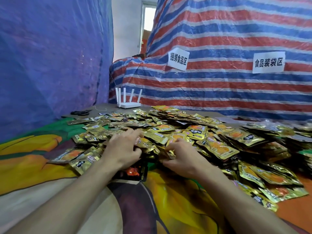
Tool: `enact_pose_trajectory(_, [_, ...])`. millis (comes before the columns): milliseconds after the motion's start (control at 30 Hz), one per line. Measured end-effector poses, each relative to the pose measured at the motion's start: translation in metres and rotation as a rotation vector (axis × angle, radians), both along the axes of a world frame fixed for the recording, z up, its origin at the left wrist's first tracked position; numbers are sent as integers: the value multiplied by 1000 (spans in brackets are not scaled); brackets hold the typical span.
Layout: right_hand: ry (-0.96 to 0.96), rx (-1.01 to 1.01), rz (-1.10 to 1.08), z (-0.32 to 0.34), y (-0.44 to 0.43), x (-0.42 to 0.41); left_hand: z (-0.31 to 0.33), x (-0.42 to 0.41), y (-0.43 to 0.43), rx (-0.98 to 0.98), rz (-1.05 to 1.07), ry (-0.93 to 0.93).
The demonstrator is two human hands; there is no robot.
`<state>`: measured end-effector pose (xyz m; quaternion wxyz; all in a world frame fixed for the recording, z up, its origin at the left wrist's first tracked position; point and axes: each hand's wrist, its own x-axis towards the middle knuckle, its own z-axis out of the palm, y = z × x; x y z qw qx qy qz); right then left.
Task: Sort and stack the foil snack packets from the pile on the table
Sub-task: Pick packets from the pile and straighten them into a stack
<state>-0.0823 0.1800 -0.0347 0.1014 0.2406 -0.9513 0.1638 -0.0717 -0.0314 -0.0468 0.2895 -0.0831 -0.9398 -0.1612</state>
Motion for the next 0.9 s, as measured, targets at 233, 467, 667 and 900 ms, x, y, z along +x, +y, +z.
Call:
enact_pose_trajectory(233, [-64, 131, -84, -7, -10, 4, -11, -10, 24, -212, 184, -71])
enact_pose_trajectory(467, [61, -265, -112, -3, 1, 4, -4, -2, 31, -31, 168, 103])
enact_pose_trajectory(667, [214, -801, -36, -1, 11, -6, 15, 6, 18, 377, -28, 351])
enact_pose_trajectory(900, [223, -1218, 3, 2, 10, -4, 29, 15, 24, 681, -241, 496])
